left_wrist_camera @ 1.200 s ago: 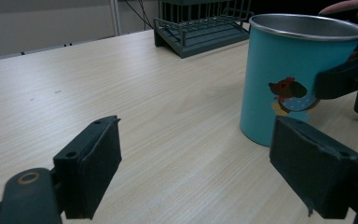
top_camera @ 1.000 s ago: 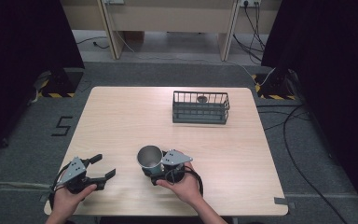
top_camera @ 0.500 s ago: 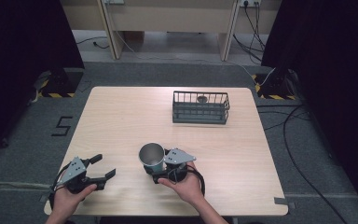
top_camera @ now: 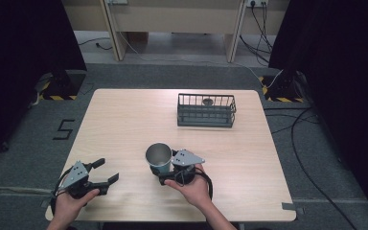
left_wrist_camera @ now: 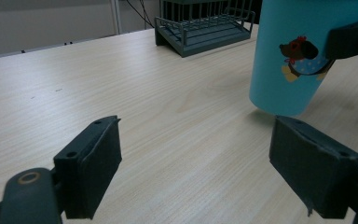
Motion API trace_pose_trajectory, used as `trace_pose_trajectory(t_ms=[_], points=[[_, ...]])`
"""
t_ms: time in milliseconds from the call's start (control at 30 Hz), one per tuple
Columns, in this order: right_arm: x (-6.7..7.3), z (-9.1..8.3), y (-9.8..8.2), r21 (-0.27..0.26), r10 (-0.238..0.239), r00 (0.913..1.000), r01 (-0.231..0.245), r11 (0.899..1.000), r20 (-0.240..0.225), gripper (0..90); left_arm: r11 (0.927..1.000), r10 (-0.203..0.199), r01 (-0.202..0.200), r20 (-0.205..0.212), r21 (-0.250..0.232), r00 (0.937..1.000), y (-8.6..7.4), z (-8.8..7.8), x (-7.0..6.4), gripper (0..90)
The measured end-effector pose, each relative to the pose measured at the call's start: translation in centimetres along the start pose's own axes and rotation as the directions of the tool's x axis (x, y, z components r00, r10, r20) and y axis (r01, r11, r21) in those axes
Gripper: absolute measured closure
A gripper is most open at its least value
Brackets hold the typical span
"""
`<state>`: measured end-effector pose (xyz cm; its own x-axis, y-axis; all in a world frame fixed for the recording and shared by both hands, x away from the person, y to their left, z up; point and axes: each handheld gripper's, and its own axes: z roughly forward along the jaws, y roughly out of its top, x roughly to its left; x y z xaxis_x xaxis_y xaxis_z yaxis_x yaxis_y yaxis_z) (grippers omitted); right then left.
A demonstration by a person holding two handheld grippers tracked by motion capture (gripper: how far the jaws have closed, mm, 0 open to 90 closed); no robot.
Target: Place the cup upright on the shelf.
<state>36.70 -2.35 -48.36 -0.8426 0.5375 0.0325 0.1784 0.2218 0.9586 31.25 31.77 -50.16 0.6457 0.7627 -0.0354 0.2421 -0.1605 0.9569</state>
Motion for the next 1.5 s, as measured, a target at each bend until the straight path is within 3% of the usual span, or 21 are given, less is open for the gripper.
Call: trace_pose_trajectory(t_ms=[1500], points=[[-2.6, -2.0, 1.8, -0.068, 0.018, 0.9951, -0.012, 0.998, 0.097, 16.8, 1.0000, 0.000, 0.000, 0.000, 0.000, 1.0000, 0.0, 0.0, 0.0, 16.2]])
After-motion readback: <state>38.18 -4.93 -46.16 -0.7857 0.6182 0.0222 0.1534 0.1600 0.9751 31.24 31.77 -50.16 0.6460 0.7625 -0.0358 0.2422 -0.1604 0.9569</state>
